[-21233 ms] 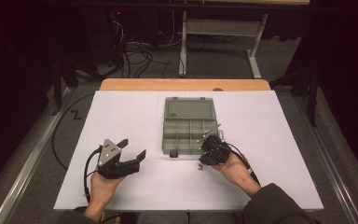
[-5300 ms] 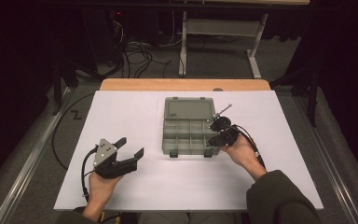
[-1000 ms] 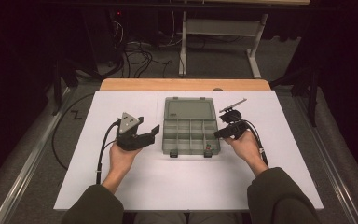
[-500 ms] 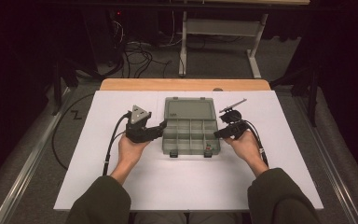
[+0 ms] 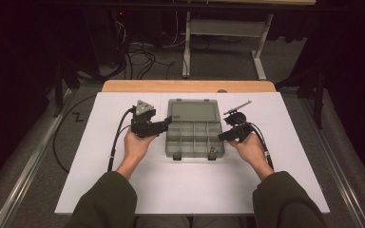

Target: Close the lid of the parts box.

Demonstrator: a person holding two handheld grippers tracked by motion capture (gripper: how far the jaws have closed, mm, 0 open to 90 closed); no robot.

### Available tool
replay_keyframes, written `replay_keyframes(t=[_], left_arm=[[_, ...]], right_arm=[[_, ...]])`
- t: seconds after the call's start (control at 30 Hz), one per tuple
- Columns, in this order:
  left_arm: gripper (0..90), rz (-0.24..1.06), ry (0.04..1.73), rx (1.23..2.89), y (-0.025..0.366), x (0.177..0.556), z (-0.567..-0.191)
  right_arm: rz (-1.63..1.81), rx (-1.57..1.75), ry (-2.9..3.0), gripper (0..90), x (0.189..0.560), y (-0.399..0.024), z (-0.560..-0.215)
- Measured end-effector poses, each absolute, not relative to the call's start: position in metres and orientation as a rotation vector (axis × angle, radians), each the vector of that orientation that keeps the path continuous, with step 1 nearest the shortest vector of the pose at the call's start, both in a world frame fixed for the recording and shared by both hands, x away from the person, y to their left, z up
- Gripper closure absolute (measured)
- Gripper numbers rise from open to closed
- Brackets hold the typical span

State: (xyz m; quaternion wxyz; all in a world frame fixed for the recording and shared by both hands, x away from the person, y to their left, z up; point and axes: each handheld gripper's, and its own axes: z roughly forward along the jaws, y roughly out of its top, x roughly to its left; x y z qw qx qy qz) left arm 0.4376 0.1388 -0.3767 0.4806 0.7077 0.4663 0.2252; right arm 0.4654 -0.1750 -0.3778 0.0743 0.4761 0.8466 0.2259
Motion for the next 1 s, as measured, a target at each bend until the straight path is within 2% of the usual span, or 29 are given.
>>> replay_keyframes(t=[0.37,0.67,0.8,1.0], left_arm=[[31.5,0.517,1.176,1.803,0.128,0.451,-0.373],[39.8,0.489,1.261,1.889,0.123,0.467,-0.370],[43.1,0.424,1.306,1.963,0.118,0.475,-0.368],[46.8,0.406,1.315,1.979,0.116,0.484,-0.365]], right_arm=[[0.669,1.429,2.550,73.2,0.466,-0.175,-0.377],[0.667,1.420,2.553,73.2,0.466,-0.175,-0.377],[0.665,1.424,2.551,73.2,0.466,-0.174,-0.377],[0.667,1.420,2.553,73.2,0.466,-0.175,-0.377]])
